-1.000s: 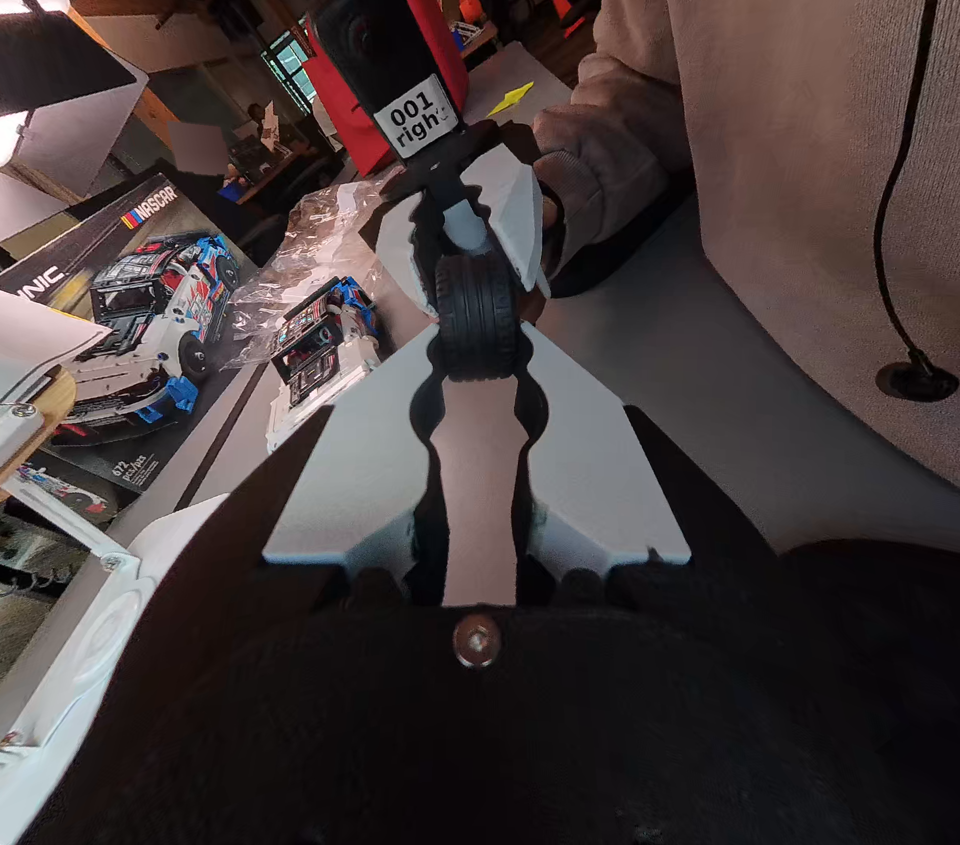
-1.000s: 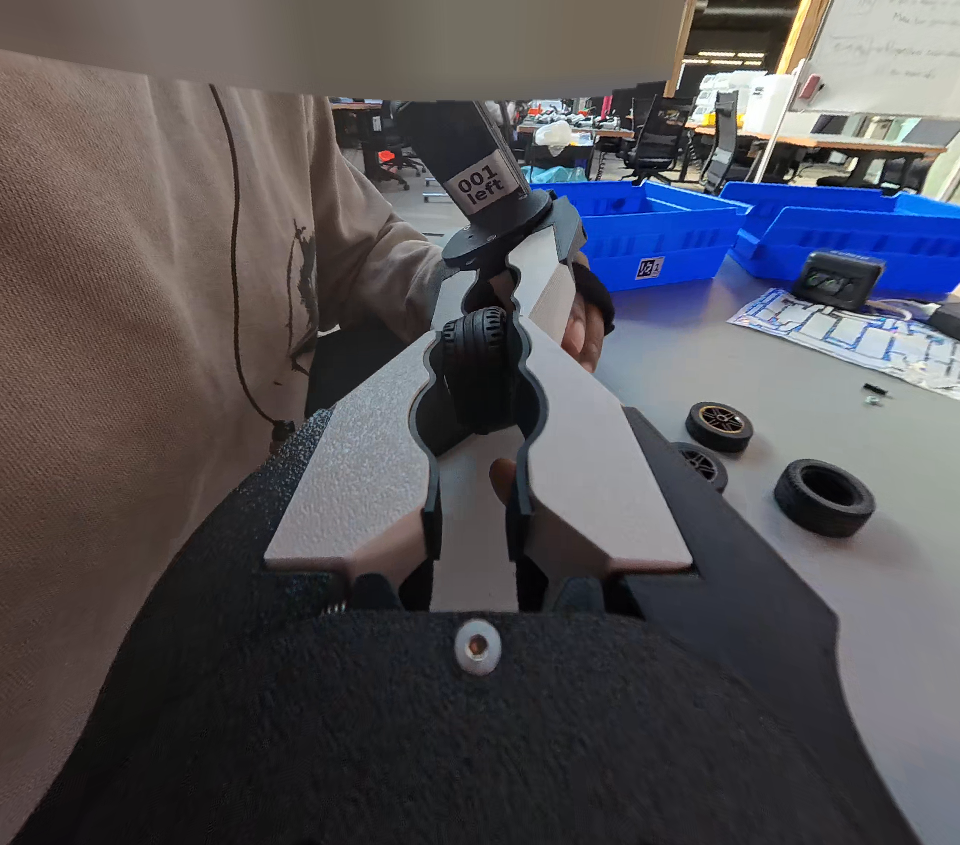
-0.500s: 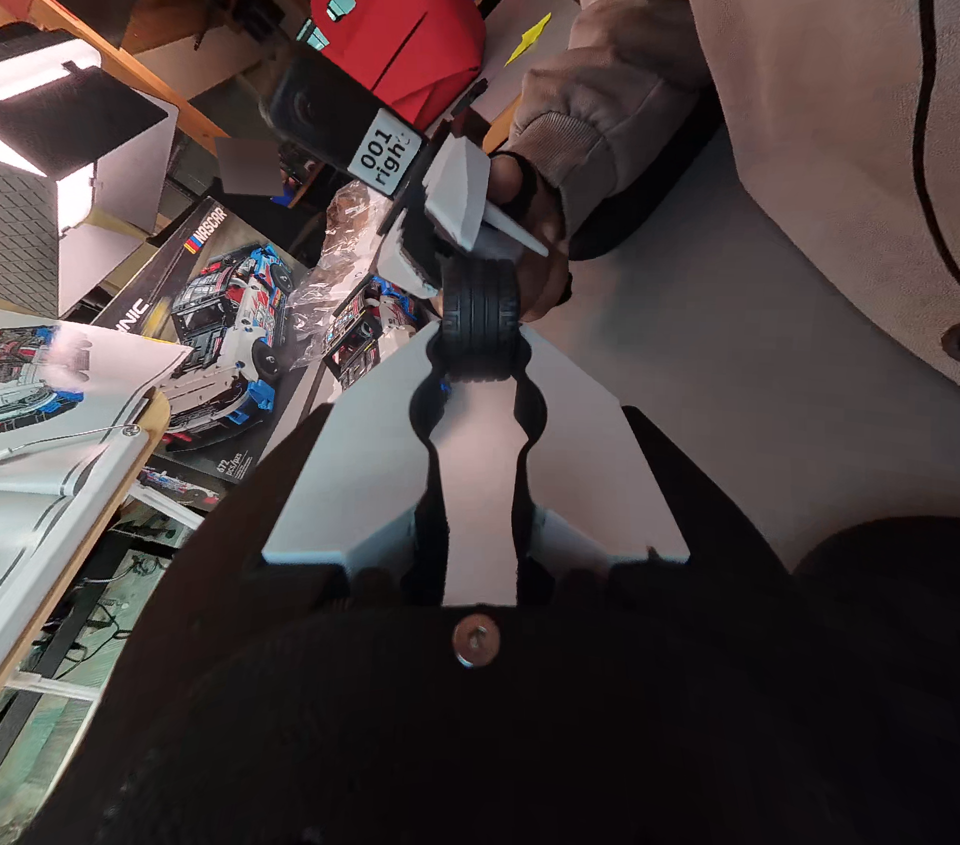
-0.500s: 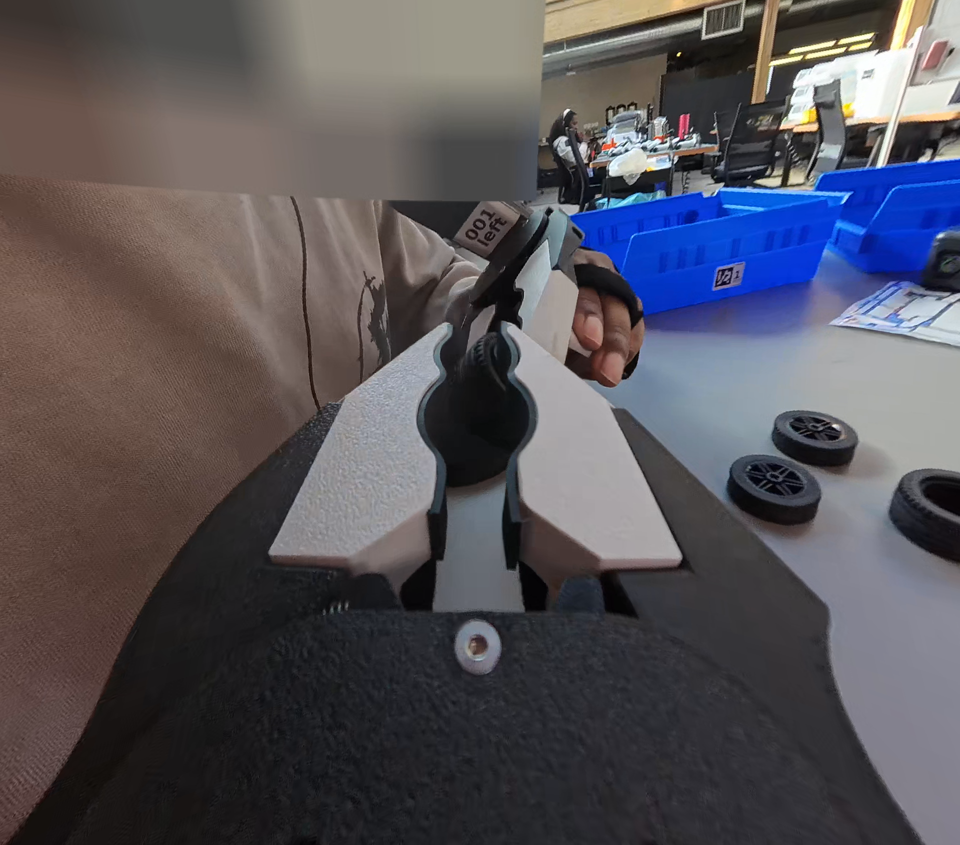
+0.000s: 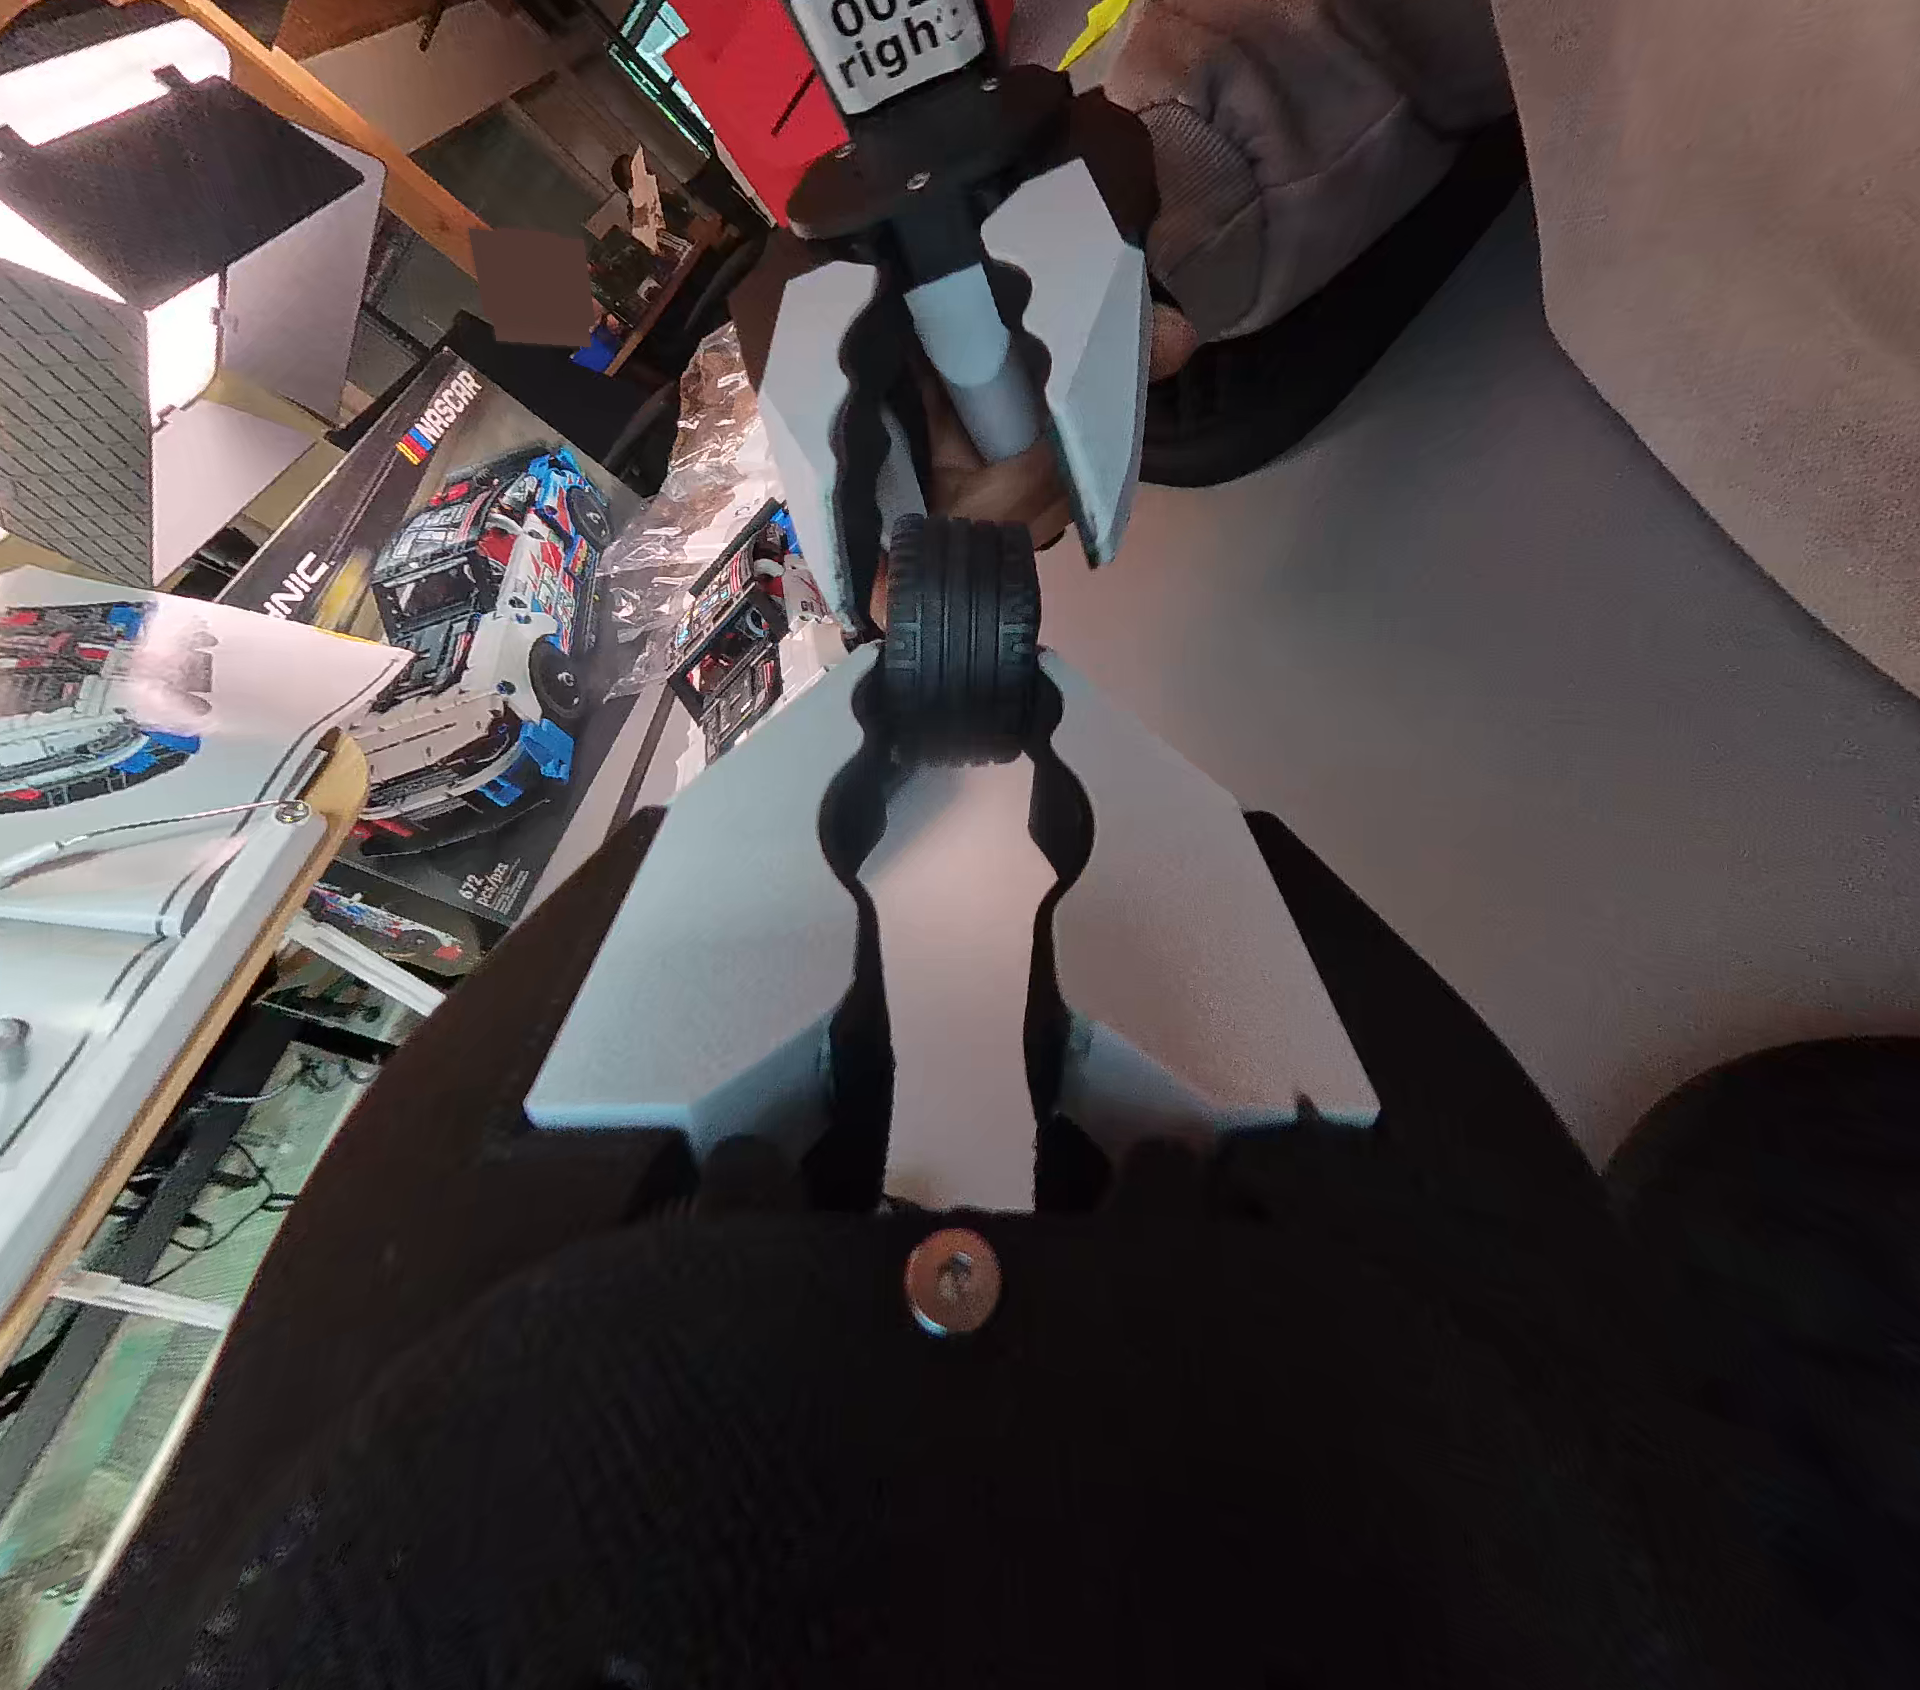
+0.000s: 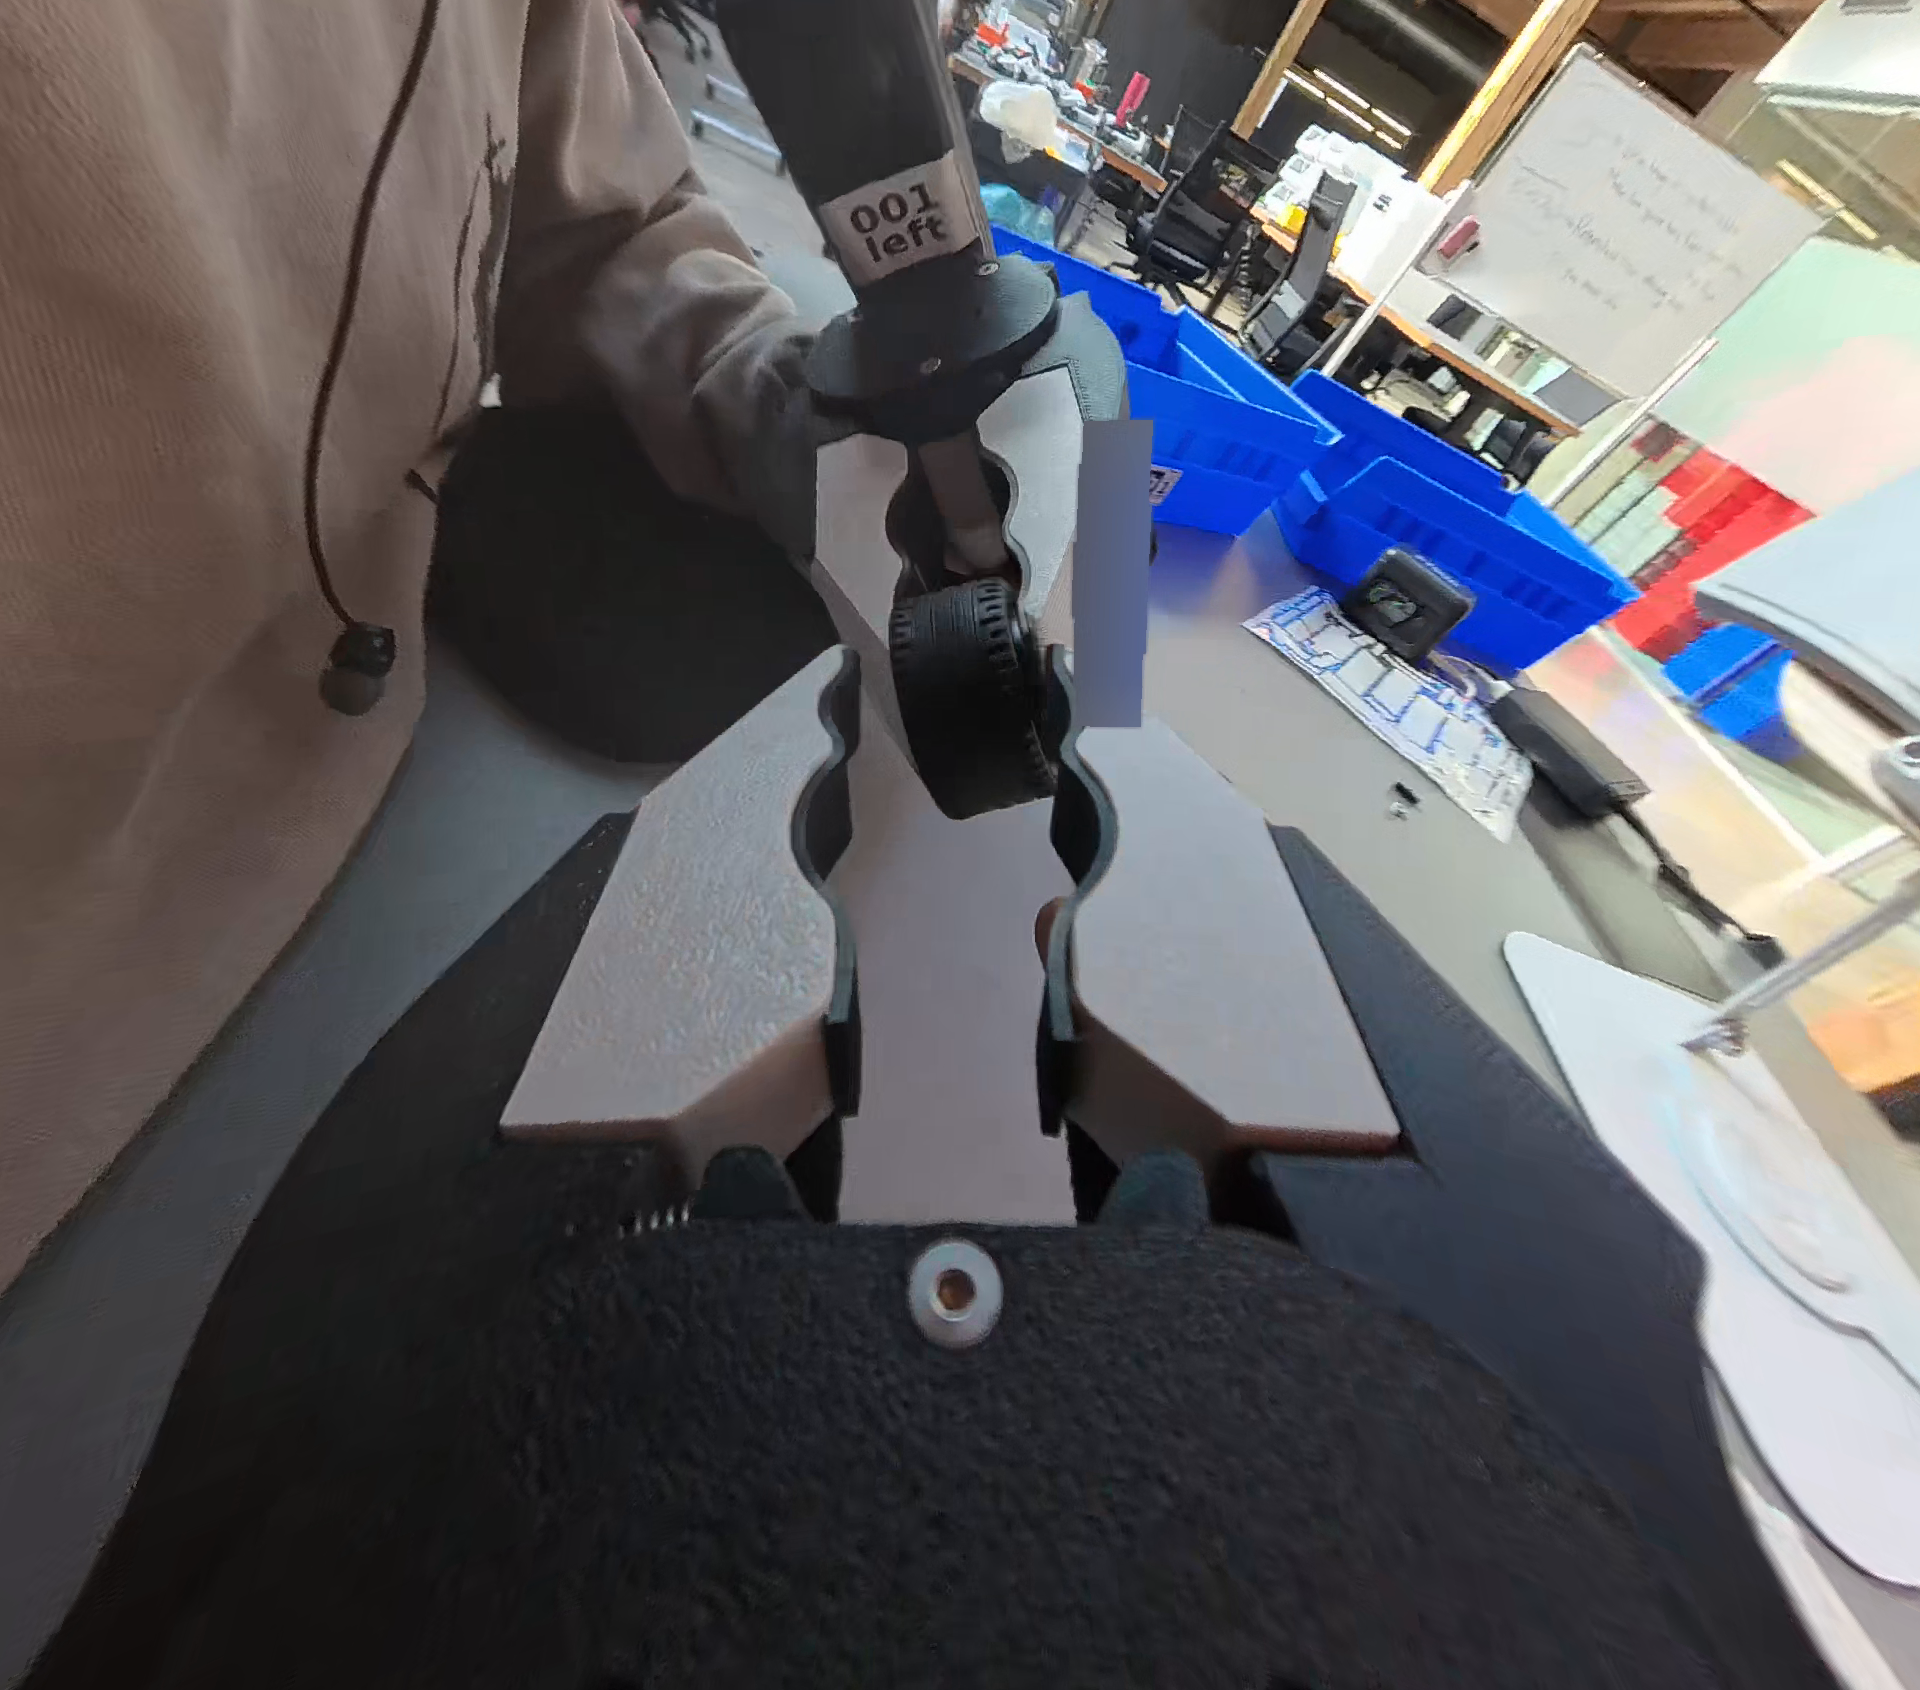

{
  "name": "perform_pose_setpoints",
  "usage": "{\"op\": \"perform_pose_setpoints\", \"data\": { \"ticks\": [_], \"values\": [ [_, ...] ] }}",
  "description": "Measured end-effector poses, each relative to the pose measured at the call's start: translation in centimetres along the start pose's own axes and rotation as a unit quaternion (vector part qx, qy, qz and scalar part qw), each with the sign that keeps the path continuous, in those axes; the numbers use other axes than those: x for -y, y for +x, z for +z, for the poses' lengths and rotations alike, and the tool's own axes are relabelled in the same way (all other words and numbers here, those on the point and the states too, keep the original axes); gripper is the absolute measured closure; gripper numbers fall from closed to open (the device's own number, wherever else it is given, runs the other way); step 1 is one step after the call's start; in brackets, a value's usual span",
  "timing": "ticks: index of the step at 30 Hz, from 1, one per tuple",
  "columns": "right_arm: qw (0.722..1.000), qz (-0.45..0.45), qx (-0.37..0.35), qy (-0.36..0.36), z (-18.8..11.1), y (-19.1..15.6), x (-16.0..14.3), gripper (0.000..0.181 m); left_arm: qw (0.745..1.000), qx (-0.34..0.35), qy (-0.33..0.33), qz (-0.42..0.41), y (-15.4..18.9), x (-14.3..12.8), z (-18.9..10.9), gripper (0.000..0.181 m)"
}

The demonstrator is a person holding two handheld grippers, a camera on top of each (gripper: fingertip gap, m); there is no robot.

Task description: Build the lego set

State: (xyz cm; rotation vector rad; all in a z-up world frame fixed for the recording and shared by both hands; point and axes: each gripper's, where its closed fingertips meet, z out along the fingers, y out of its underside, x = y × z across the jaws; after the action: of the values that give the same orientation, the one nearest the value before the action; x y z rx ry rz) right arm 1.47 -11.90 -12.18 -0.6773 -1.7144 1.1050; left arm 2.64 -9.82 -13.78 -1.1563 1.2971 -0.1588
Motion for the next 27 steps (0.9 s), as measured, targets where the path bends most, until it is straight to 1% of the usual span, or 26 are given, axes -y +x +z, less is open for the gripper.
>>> {"op": "perform_pose_setpoints", "data": {
  "ticks": [1, 2, 4, 7, 10, 12, 14, 17, 19, 21, 23, 26, 27],
  "values": [
    [1.0, -0.021, -0.015, -0.008, 0.1, 0.2, -0.2, 0.157, 1.0, -0.005, 0.005, -0.016, 0.0, 0.1, 0.0, 0.16],
    [0.999, -0.029, -0.018, -0.008, 0.1, 0.3, -0.1, 0.158, 0.999, -0.01, 0.009, -0.031, 0.1, 0.1, 0.0, 0.16],
    [1.0, -0.002, -0.006, -0.003, 0.0, 0.2, 0.0, 0.159, 0.998, -0.022, 0.019, -0.056, 0.2, 0.3, 0.0, 0.16],
    [0.995, 0.092, 0.034, 0.024, -0.1, 0.0, 0.7, 0.16, 0.992, -0.054, 0.045, -0.106, 0.6, 1.0, -0.1, 0.159],
    [0.972, 0.206, 0.093, 0.059, 0.0, -0.2, 0.9, 0.162, 0.985, -0.085, 0.063, -0.136, 1.1, 1.3, -0.3, 0.159],
    [0.944, 0.287, 0.139, 0.083, 0.1, -0.5, 0.9, 0.163, 0.981, -0.104, 0.071, -0.149, 1.4, 1.4, -0.5, 0.159],
    [0.907, 0.365, 0.179, 0.112, 0.1, -0.6, 1.3, 0.164, 0.978, -0.117, 0.079, -0.156, 1.6, 1.7, -0.6, 0.158],
    [0.871, 0.423, 0.205, 0.141, 0.0, -0.5, 1.8, 0.164, 0.965, -0.138, 0.104, -0.199, 1.5, 2.3, -0.8, 0.159],
    [0.848, 0.456, 0.217, 0.16, -0.2, -0.2, 2.4, 0.164, 0.947, -0.157, 0.136, -0.246, 1.2, 3.0, -1.0, 0.158],
    [0.816, 0.499, 0.218, 0.193, -0.2, 0.5, 3.0, 0.165, 0.921, -0.179, 0.171, -0.299, 0.5, 3.6, -1.3, 0.158],
    [0.784, 0.537, 0.22, 0.218, -0.4, 1.1, 3.3, 0.166, 0.901, -0.186, 0.201, -0.337, -0.1, 4.0, -1.5, 0.159],
    [0.749, 0.574, 0.222, 0.247, -0.6, 1.4, 3.8, 0.168, 0.874, -0.203, 0.237, -0.372, -0.4, 4.6, -1.8, 0.16],
    [0.743, 0.58, 0.219, 0.254, -0.6, 1.4, 4.0, 0.168, 0.868, -0.208, 0.246, -0.378, -0.5, 4.8, -1.9, 0.16]
  ]
}}
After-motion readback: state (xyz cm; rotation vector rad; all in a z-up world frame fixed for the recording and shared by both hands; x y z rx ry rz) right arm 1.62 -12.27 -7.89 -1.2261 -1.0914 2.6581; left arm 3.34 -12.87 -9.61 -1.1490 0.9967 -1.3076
